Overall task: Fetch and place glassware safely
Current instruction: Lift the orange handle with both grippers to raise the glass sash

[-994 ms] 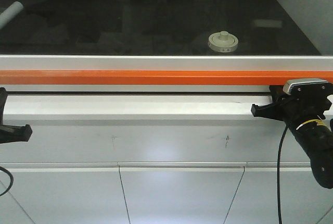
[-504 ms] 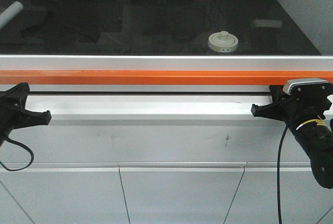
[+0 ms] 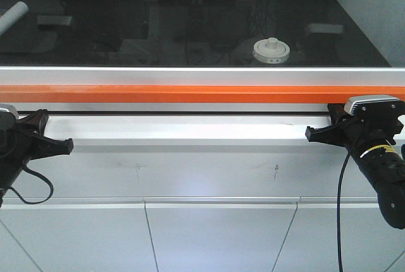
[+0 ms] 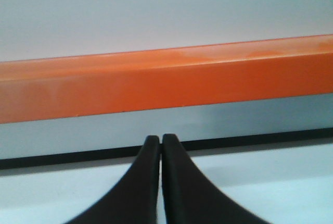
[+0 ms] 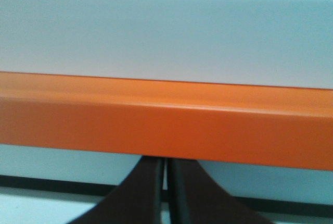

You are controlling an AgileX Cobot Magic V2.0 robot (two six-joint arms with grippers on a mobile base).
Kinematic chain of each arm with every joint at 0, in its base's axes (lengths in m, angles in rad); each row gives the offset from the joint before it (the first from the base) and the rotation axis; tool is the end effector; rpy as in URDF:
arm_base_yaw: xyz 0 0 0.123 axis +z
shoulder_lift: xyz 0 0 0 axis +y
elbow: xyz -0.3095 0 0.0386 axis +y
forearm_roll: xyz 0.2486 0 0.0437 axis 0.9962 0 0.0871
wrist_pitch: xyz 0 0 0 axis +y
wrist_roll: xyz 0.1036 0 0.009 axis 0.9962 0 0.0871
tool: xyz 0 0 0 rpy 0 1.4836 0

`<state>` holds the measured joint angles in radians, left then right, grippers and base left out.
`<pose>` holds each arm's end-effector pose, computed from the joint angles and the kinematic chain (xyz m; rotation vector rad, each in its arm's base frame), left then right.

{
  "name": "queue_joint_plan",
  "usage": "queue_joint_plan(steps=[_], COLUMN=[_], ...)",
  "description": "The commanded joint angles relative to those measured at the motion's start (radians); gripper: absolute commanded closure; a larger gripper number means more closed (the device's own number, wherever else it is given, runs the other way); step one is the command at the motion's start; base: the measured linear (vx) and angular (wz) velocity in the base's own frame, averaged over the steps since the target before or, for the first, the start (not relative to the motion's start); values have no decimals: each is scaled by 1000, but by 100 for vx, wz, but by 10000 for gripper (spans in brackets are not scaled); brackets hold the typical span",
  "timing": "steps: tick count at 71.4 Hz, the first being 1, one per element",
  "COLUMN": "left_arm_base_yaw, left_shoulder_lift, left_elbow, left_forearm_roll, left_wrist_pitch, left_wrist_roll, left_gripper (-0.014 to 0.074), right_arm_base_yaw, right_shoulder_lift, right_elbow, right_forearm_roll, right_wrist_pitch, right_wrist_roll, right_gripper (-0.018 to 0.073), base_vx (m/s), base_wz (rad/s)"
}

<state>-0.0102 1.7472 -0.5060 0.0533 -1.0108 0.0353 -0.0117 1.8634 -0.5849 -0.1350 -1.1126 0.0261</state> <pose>0.3169 -0.0079 0.1849 0.0967 1.7118 0.0009 0.3427 0.0085 0.1742 -0.1104 1.6492 0.0653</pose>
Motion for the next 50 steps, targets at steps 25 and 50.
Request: queue_joint_plan(steps=[25, 50], left_arm_base_yaw=[-5, -5], left_shoulder_lift=[30, 26], left_elbow=[-157, -170], left_forearm_roll=[-29, -29], left_wrist_pitch=[-72, -90], left_wrist_roll=[-1, -1], left_gripper=[603, 603], right_arm_base_yaw=[-4, -4], right_shoulder_lift=[-40, -40], right_elbow=[-44, -44], right_forearm_roll=[3, 3], right_wrist_pitch=[-103, -104], right_wrist_roll=[-10, -10], right_gripper=[560, 560], base_vx=[0, 0], base_wz=[0, 0])
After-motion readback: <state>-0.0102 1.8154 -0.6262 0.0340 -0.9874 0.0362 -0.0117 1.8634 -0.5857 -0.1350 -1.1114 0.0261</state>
